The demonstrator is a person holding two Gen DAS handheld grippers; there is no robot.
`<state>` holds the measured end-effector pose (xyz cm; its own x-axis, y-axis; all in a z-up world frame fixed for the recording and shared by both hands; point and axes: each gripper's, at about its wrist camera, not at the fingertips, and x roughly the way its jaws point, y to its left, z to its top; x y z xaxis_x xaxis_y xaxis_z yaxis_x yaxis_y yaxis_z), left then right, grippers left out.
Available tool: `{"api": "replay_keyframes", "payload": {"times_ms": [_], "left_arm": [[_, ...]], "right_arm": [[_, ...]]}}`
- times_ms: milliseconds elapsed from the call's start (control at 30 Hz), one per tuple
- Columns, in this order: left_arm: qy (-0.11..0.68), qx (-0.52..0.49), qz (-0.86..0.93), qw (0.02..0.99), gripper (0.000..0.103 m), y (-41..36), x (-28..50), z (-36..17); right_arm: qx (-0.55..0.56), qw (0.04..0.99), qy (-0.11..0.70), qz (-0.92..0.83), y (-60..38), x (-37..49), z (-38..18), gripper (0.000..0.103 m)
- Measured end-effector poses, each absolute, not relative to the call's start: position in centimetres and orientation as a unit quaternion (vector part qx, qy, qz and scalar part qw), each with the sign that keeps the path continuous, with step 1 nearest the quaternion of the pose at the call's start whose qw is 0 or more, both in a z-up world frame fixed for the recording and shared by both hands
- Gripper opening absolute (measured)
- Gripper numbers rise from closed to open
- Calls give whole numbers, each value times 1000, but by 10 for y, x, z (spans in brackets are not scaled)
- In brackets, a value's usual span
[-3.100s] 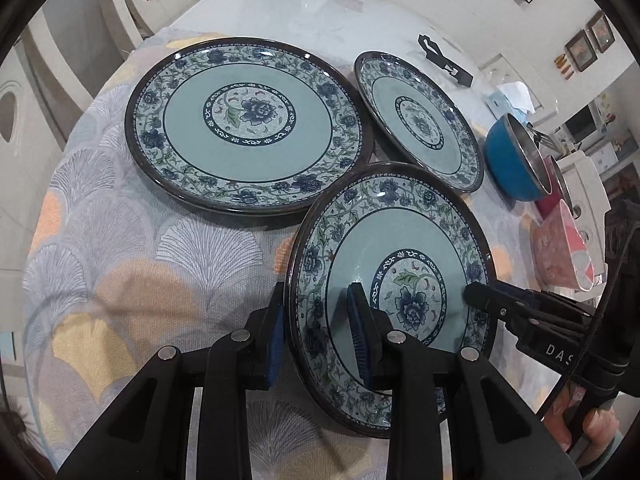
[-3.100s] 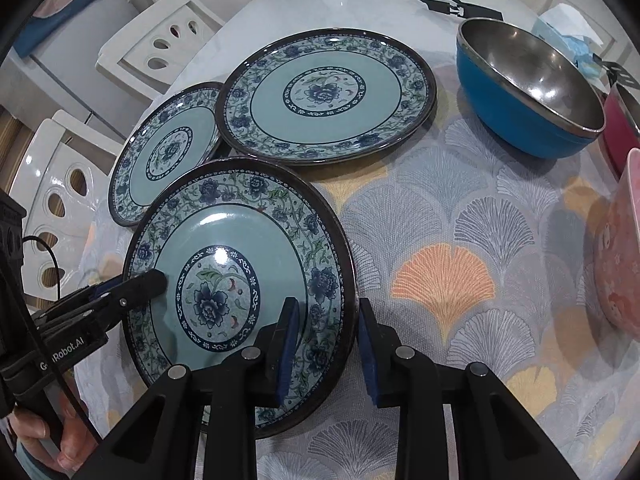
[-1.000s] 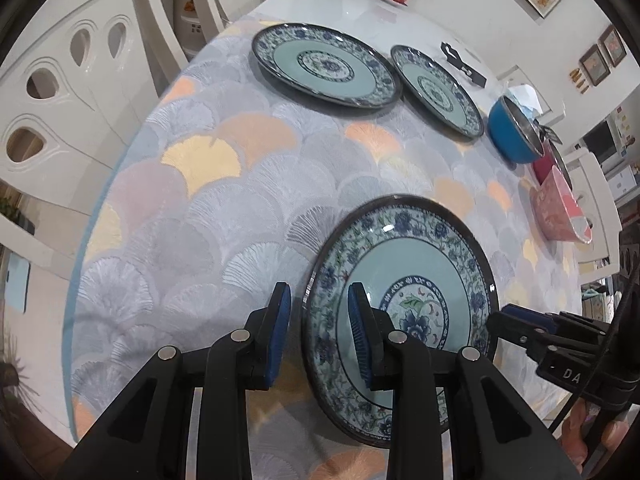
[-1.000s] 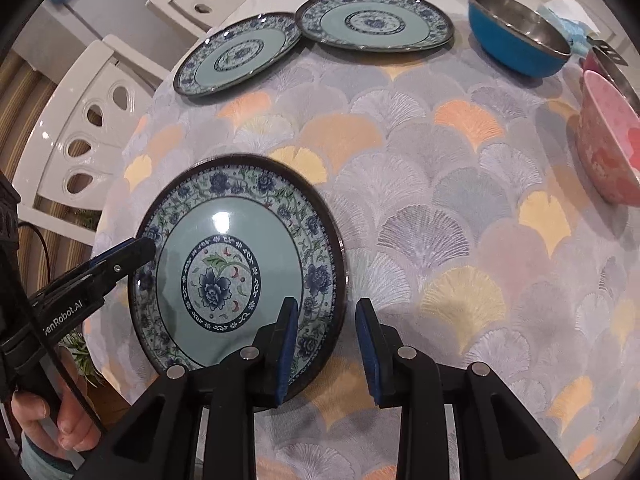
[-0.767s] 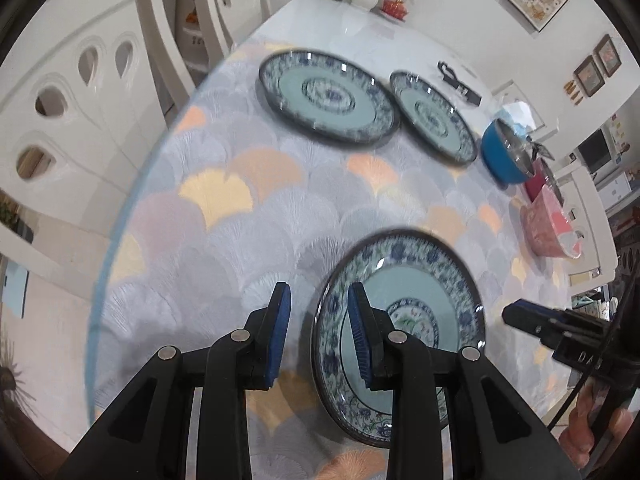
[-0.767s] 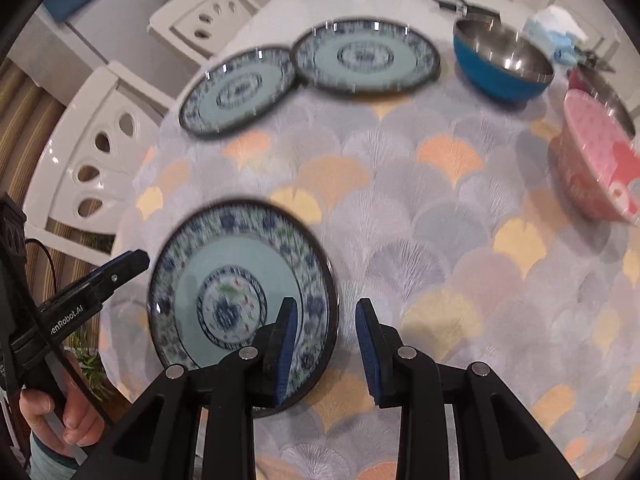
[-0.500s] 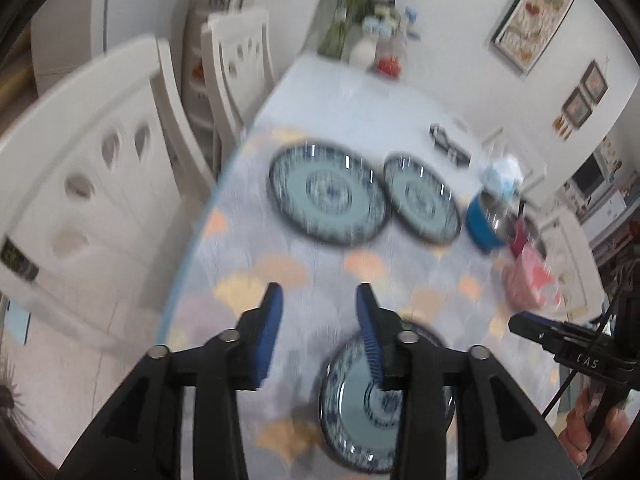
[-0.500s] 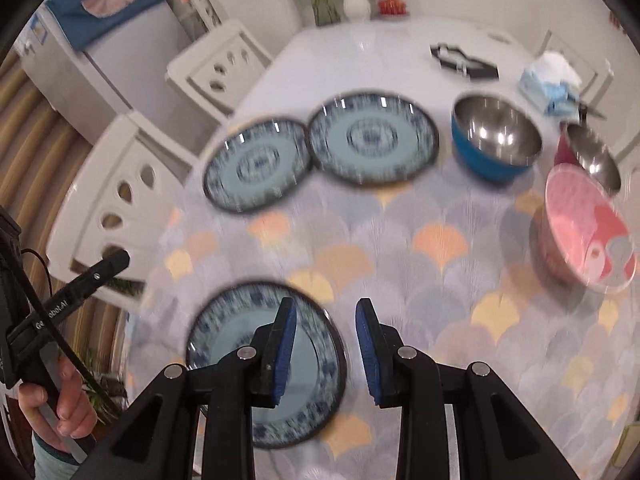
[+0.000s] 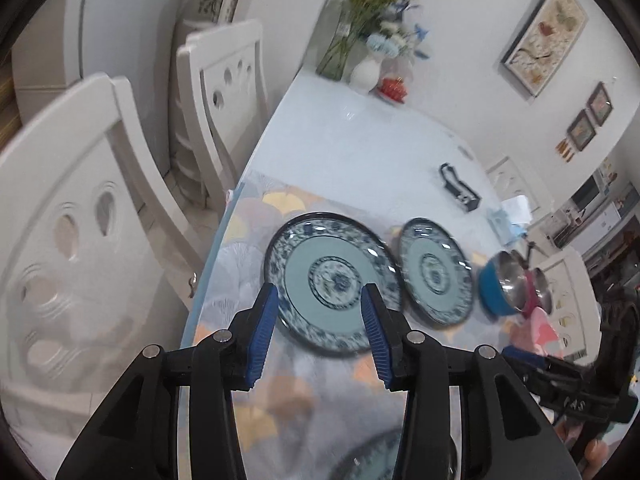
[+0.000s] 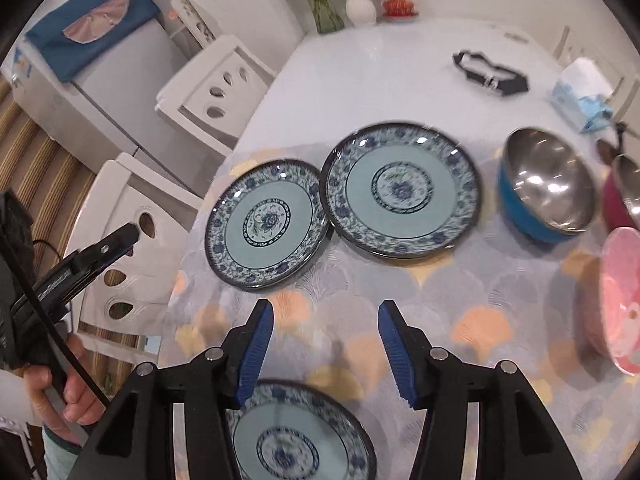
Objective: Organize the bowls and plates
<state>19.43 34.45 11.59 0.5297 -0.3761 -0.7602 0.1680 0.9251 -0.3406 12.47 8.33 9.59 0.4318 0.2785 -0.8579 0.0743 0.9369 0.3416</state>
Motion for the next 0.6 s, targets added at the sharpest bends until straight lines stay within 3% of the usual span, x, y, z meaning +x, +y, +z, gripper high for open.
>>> {"api": "replay_keyframes", "payload": {"times_ms": [267, 600], "left_arm": [[520, -98, -134, 838, 40, 340, 257, 45], [532, -67, -126, 835, 40, 330, 286, 19]], "right_arm": [[175, 796, 573, 82, 90, 181, 35, 48], [182, 783, 586, 104, 101, 216, 3, 45]]}}
